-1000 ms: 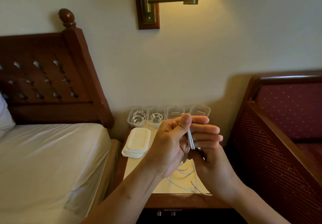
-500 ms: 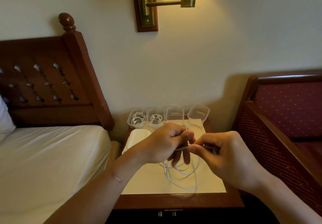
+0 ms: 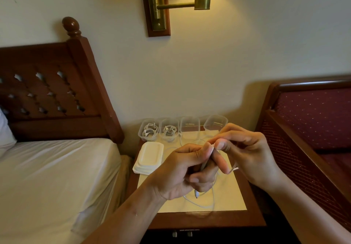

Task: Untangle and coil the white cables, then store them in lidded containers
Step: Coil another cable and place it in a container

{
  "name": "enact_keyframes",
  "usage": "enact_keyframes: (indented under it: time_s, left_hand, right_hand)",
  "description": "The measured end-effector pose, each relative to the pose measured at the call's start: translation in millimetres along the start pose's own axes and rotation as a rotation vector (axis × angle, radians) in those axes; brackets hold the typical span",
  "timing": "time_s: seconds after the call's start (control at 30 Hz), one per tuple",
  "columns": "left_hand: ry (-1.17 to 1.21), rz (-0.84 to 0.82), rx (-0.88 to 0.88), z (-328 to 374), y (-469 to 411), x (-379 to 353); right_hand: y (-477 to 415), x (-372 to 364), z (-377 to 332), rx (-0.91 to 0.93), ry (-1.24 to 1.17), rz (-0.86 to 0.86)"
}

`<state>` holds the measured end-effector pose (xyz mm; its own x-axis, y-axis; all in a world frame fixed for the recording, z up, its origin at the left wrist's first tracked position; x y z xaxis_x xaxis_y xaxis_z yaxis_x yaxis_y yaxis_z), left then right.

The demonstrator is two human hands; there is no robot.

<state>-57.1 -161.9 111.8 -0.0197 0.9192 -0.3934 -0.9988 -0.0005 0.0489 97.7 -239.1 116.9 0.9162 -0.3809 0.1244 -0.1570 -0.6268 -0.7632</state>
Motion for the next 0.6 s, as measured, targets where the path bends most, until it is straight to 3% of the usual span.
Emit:
enact_keyframes:
  time_s: [0.23,0.33,0.47,0.6]
  left_hand:
    - [0.25,-0.033,-0.216,3.2,-6.3,-6.8]
    - [0.213,0.122,-0.285,7.9,-9.3,-1.3]
    - [0.114,0.336,-0.253,12.9,-10.9,8.9]
    - [-0.232,0.578,-0.182,8.9,-17.3,25.6]
  right_hand:
    - [23.5,-31.4,11.8,-0.199,-0.106,-0.034]
    - [31.3,-41.3,11.1,-0.224,0.027,-0.086]
    - [41.3,-41.1,16.2,-0.278,0.334,-0.224]
    - [45.2,-41.3,15.0,-0.277,0.518,-0.416]
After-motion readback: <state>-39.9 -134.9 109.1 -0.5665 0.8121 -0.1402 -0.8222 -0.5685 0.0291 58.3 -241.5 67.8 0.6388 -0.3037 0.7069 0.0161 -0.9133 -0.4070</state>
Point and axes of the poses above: each hand's wrist, its own y-axis away from the middle knuckle, its own x-axis out of the back of the hand, z = x × y, the point moved 2 cm from there along -y, towards the middle knuckle, and after that the axes turned 13 degrees about x, right-handed, at the moved point
